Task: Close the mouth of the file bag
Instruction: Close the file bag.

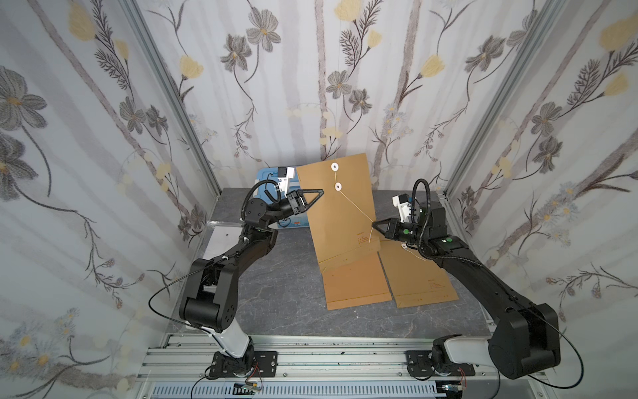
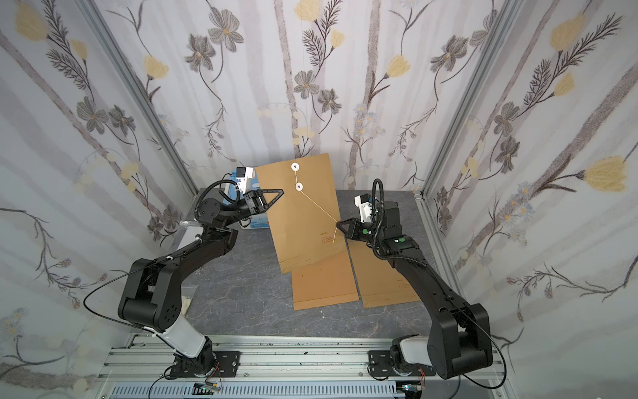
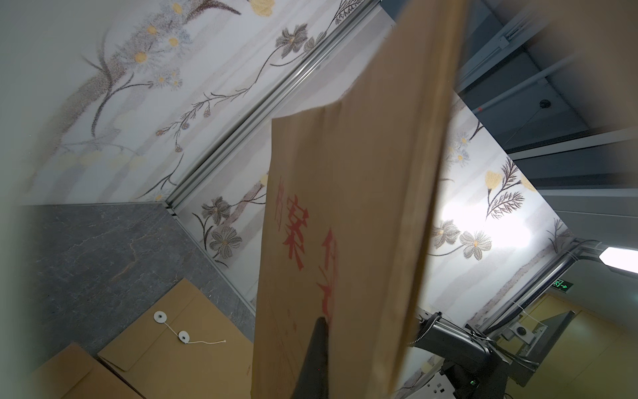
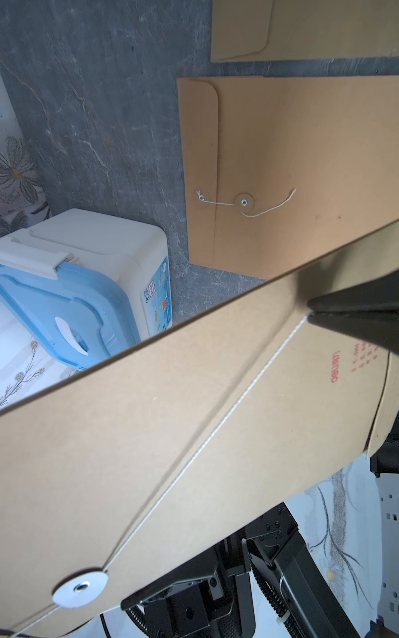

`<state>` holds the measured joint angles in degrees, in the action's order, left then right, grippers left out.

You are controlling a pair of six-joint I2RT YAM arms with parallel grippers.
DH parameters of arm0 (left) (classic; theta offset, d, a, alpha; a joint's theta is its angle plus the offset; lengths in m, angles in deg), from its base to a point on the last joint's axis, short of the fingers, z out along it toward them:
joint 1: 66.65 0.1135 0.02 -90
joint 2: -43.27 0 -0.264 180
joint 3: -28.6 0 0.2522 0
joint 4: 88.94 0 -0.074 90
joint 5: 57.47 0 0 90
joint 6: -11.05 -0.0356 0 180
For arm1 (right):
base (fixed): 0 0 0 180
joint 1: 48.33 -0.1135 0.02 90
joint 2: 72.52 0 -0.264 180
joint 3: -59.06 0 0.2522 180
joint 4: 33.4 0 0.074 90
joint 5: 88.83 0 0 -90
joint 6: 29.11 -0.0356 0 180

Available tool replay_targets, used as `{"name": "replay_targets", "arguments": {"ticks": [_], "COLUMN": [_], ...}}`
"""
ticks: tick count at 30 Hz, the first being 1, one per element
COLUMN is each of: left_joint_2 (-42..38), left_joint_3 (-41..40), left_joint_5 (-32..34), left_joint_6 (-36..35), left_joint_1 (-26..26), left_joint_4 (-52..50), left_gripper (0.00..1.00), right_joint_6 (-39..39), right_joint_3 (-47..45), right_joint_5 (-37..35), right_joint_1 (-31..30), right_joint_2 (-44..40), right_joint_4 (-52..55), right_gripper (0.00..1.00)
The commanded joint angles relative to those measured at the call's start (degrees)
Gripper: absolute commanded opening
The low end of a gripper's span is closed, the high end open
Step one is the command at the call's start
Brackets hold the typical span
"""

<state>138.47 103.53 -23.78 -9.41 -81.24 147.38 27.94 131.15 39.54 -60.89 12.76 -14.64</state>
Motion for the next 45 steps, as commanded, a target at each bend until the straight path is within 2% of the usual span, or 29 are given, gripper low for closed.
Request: {"name": "replay_targets", "arguments": {"ticks": [1,6,13,24,38,45], "left_joint_2": [-0.67,-0.97,-1.73,-4.27,-4.12,-4.4], "left_joint_3": [-0.1,0.22,0.62,3.05,3.95,4.65], "left_joint_5": [-2.17,-4.04,-5.99,-7.43,-8.98,-10.11], "left_joint_6": [-0.75,-2.88,-7.15,-23.53,-27.52,-29.4], "left_joint_1": [-0.26,-1.1,-2.28,-5.26,-6.72,-7.45], "left_joint_4": [1.33,-0.74,-5.06,-27.32,-31.77,-34.39], "left_gripper": [0.0,0.0,0.0,0.0,0.0,0.0], "right_joint_6": [3.62,5.65,8.65,11.57,13.77,12.57], "right_joint_3": [2.27,6.15,12.11,20.96,28.92,31.25], "right_joint_5": [1.83,2.92,2.1,0.74,-1.68,-1.63], "right_joint_1": [2.28,6.82,9.68,12.38,13.35,13.35], "right_joint_2": [-0.46,-0.39,0.48,1.99,3.88,5.24], "right_joint_4": [4.51,8.6,15.18,22.23,27.76,27.19], "right_gripper": [0.0,0.0,0.0,0.0,0.0,0.0]}}
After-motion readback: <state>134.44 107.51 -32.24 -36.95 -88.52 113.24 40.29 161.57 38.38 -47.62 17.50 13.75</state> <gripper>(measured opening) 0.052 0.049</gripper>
